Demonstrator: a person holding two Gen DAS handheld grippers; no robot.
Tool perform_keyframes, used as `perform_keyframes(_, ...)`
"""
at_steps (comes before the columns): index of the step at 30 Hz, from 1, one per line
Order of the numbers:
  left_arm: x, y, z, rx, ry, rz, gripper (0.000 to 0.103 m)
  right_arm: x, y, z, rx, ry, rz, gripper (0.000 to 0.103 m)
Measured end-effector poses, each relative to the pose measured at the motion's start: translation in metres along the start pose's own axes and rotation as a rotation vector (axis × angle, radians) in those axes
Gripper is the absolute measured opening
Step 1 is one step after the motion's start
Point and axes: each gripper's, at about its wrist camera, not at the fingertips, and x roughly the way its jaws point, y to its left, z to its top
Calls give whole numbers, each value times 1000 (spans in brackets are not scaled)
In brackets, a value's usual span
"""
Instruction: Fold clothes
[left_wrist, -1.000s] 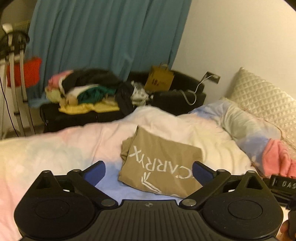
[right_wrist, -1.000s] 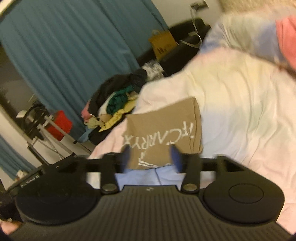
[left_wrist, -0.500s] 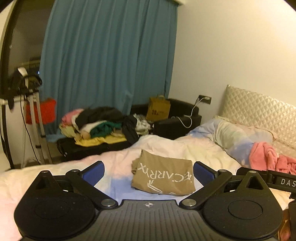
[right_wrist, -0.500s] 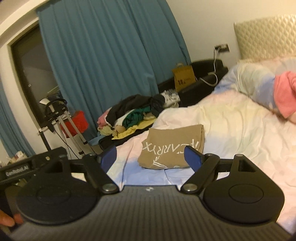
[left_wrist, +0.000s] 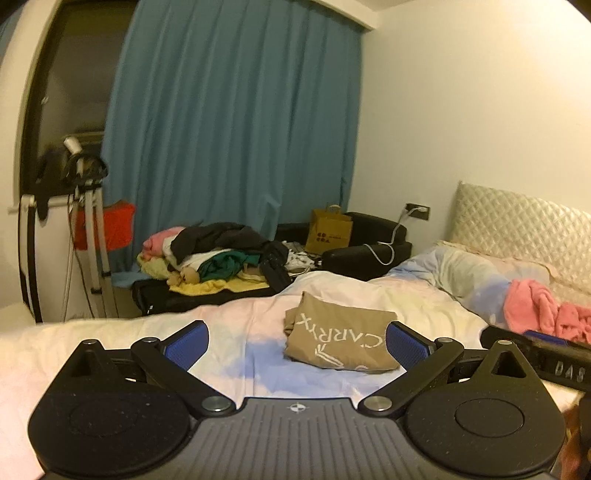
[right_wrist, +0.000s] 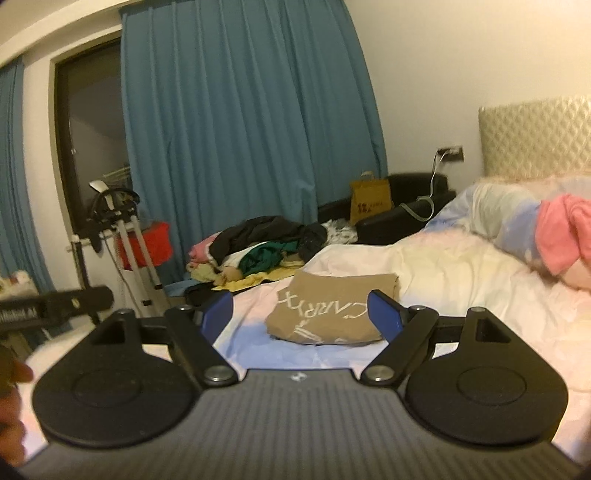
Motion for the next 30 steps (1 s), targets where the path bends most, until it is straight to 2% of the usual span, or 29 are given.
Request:
perform_keyframes(5, 9, 3, -14, 27, 6, 20, 103, 14, 1, -23, -15, 23, -3, 82)
perform_keyframes(9, 20, 7, -26, 24, 22, 1, 103, 20, 2, -33, -22, 19, -2, 82)
perform_keyframes(14, 26, 7, -42, 29, 27, 30, 103, 25, -1, -44, -17, 13, -5, 82)
perform_keyframes(19, 28, 11, -54, -6, 30, 45, 103, 28, -6, -53, 1, 33, -3, 82)
perform_keyframes(30, 31, -4, -66, 51, 34, 63, 103, 19, -2, -59, -31, 14, 1, 82)
